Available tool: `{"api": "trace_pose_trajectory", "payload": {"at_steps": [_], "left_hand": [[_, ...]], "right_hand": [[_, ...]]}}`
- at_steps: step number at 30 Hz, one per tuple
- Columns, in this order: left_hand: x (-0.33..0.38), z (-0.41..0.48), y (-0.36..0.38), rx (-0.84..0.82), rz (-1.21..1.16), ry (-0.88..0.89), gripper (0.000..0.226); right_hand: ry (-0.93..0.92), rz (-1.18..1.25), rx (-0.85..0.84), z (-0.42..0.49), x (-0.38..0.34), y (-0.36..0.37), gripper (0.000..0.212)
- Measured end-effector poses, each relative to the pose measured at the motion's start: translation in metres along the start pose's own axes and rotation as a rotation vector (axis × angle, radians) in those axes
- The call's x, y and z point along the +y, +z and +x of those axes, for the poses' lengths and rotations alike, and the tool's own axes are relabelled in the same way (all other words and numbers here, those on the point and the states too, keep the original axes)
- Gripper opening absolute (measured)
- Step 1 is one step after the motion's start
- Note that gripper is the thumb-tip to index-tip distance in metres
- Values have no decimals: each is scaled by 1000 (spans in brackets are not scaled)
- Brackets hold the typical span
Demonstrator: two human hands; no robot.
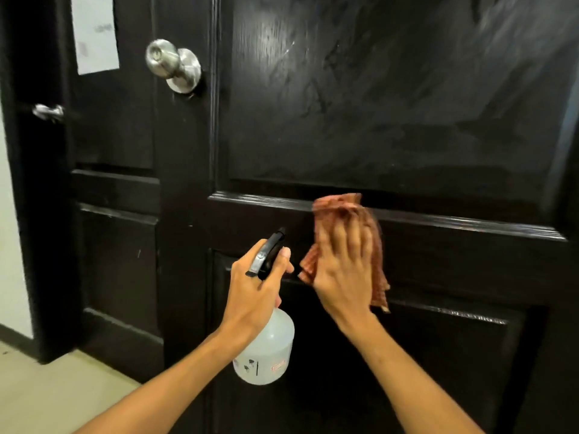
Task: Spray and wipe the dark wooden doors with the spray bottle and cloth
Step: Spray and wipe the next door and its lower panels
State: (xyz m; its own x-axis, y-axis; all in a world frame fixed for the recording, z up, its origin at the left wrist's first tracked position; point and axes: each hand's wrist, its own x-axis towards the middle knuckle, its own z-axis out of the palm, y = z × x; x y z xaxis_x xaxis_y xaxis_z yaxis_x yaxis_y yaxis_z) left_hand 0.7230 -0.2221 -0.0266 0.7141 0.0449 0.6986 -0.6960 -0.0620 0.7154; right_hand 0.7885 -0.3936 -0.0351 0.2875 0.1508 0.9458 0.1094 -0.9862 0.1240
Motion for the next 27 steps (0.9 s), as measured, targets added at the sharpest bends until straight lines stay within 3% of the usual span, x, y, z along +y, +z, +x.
{"api": "trace_pose_trajectory", "payload": {"at_steps": [3, 5, 8, 10, 12, 18, 22, 24, 27], "left_hand": [[-3, 8, -18, 13, -37, 15, 14], [-11, 12, -36, 38, -22, 23, 15], [-23, 17, -64, 81, 13, 21, 18], [-32, 19, -86, 117, 51, 10, 20], [-39, 23, -109, 148, 82, 14, 21], [-62, 38, -173, 203, 114, 36, 6], [-76, 47, -199, 219, 182, 24, 21], [-79, 49, -205, 228, 196, 15, 15], [-80, 53, -207, 250, 223, 32, 17]], "right_hand": [[-242, 11, -75, 9, -33, 24, 70], [-188, -18, -51, 10, -31, 23, 68], [34, -86, 58, 8, -32, 20, 66], [16, -66, 61, 17, -63, 33, 74], [-143, -19, -4, 33, -107, 54, 82], [-572, 2, -167, 68, -217, 121, 70], [-789, -45, -264, 70, -220, 127, 77], [-907, -98, -203, 88, -203, 116, 77], [-602, -50, -56, 142, -187, 91, 77]]}}
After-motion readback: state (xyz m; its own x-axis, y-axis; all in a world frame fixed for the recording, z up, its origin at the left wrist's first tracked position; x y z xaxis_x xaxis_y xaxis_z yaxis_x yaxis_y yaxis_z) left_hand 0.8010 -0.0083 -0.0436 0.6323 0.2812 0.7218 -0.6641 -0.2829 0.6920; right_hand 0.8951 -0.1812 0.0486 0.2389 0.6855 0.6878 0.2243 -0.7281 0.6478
